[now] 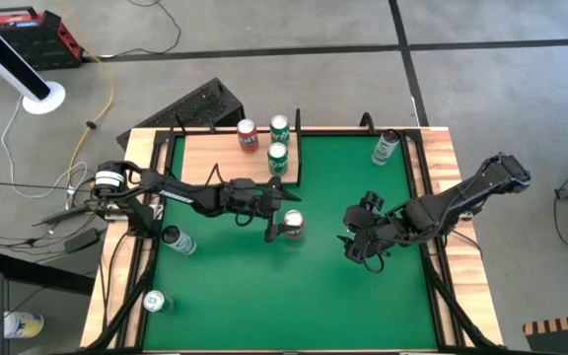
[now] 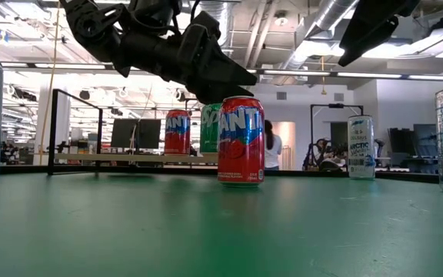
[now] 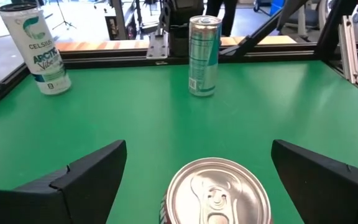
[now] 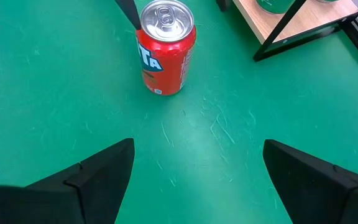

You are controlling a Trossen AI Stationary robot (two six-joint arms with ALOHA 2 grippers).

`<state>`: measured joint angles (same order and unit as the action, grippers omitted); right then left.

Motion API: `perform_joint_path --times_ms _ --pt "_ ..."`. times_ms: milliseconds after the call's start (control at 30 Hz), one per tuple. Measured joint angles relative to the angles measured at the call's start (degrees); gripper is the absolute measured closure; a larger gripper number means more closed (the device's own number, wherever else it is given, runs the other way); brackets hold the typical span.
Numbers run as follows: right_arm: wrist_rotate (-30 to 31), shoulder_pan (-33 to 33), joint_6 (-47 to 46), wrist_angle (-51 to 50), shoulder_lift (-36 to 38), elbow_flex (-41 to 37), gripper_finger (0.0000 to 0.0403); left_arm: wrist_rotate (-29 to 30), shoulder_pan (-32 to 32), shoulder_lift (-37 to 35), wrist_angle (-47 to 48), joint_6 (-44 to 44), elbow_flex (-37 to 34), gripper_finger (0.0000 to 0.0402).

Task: Place canned beverage on shelf
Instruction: Put the orange soda can aligned with the other orange soda can on the shelf

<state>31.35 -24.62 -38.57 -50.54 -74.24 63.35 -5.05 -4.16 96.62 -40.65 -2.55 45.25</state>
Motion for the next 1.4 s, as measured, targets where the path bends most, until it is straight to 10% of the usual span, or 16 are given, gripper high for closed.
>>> perform_joint_path --times_ms 900,1400 --pt "-0.15 -0.11 -1.07 0.07 -0.02 0.0 0.0024 1.02 1.95 8.9 -13.42 2.97 -3.04 0.0023" --pt "-0.11 0.02 -0.94 0.04 -0.02 0.0 0.0024 0.67 2.02 6.08 -9.75 2.93 -3.09 0.0124"
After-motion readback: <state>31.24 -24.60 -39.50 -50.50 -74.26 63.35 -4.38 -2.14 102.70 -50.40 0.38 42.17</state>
